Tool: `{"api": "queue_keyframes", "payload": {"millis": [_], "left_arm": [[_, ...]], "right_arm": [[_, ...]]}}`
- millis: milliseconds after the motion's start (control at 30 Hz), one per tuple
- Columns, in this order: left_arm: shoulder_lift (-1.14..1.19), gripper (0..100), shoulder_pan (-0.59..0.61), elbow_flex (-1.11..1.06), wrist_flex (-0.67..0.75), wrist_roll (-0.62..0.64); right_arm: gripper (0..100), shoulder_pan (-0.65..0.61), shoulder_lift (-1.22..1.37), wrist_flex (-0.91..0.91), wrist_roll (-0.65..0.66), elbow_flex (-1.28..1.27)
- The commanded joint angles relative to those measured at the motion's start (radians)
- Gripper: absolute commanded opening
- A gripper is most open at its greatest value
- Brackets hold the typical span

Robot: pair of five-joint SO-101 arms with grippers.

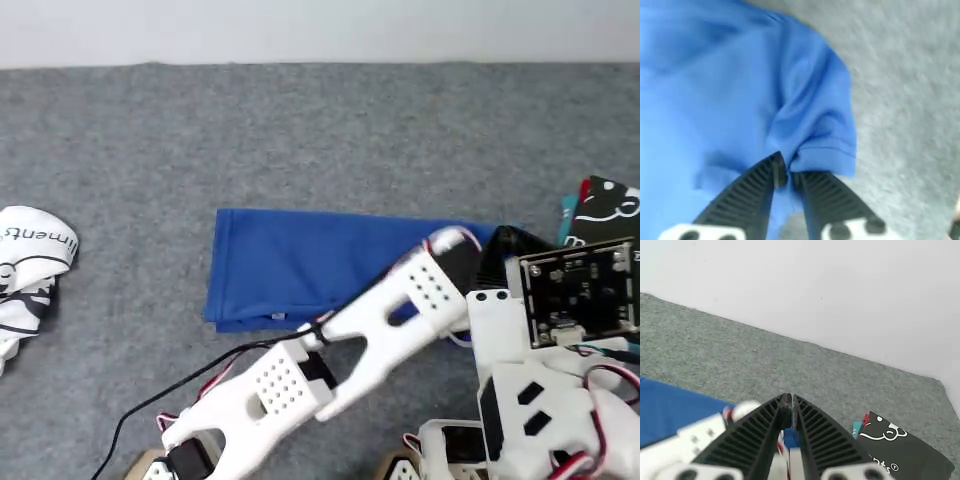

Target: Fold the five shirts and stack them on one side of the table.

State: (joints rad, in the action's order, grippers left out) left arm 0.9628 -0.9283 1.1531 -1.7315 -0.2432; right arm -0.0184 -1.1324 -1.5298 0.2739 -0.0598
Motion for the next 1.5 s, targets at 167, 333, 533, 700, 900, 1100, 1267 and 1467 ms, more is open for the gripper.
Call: {"api": "queue_keyframes", "payload": {"millis": [167,333,533,700,900,1100,1267,1467], "left_arm": [[-0.018,2,0.143,0.045,0.147,0.002],[0.072,13,0.210,0.051,0.204,0.014],[0.132,18,0.262,0.051,0.269,0.078],[0.147,18,0.301,0.053,0.270,0.078],[0.109,18,0.342,0.131,0.224,0.078],[0.097,18,0.330,0.240,0.094,0.048],[0.097,18,0.284,0.381,-0.018,0.043],[0.071,18,0.184,0.450,-0.026,0.044]], "right_arm": [[3.0,0.004,0.010,0.012,-0.005,-0.012],[3.0,0.004,0.004,0.012,-0.005,-0.049],[3.0,0.004,0.004,0.010,-0.008,-0.060],[3.0,0.004,0.010,0.012,-0.009,-0.060],[3.0,0.004,0.010,0.015,-0.009,-0.060],[3.0,0.004,0.012,0.021,-0.011,-0.060],[3.0,0.004,0.012,0.021,-0.011,-0.060],[3.0,0.004,0.012,0.021,-0.006,-0.060]]}}
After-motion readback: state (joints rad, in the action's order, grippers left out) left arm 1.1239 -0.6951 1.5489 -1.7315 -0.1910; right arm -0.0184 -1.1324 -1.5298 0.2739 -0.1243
